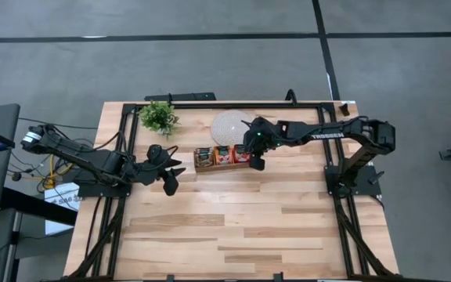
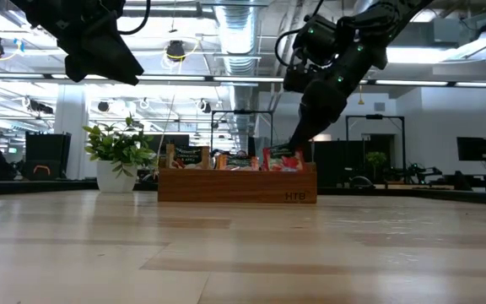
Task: Pick & Place Tea
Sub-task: Put the red tea bag into the right section of the wooden organizer
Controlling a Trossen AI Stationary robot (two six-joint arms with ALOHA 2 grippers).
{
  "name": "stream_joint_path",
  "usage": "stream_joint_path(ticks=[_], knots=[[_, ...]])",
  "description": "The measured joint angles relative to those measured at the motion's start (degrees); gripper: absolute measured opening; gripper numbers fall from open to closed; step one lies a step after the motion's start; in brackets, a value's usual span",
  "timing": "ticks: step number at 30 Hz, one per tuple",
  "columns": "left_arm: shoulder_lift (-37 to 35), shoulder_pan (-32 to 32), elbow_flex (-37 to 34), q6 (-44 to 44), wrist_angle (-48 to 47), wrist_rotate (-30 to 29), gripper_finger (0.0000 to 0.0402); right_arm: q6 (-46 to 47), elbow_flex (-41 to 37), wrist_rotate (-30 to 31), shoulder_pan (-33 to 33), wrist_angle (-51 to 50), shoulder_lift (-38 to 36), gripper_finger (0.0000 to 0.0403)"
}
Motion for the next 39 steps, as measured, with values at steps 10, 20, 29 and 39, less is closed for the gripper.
stream_joint_path(ticks=[10,20,29,39], knots=[[0.0,0.0,0.0,0.2,0.0,0.0,0.0135,-0.3,0.0,1.5,1.2,-0.1,0.0,0.0],[0.0,0.0,0.0,0.5,0.0,0.0,0.0135,1.1,0.0,1.5,1.2,-0.8,0.0,0.0017],[0.0,0.0,0.0,0.5,0.0,0.0,0.0135,2.0,0.0,1.5,1.2,-1.7,0.0,0.0081],[0.0,0.0,0.0,0.5,0.0,0.0,0.0135,1.5,3.4,1.8,1.6,-7.4,-0.1,0.0081]])
